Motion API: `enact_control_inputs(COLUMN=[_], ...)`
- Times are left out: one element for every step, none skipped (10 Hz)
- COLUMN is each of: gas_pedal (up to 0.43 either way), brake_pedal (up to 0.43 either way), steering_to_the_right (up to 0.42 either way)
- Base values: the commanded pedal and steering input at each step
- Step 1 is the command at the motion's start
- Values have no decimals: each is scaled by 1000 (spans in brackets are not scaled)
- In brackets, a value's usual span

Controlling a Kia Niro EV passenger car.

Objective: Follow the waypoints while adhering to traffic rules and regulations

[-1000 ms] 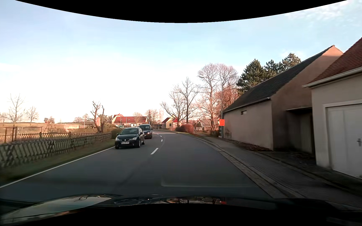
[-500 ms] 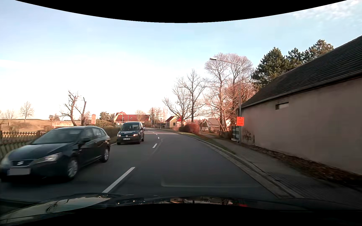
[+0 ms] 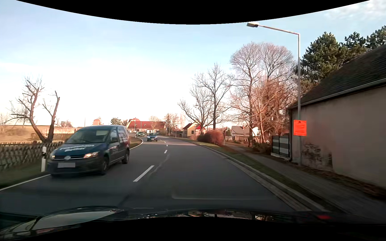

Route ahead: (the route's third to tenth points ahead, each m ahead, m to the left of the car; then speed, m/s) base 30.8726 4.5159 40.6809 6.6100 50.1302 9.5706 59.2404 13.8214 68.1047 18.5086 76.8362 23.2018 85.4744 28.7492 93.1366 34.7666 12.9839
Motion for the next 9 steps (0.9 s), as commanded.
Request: enact_control_inputs(gas_pedal=[130, 130, 130, 130, 130, 130, 130, 138, 138], brake_pedal=[0, 0, 0, 0, 0, 0, 0, 0, 0], steering_to_the_right=[-34, -34, -33, -34, -33, -34, -34, -33, -33])
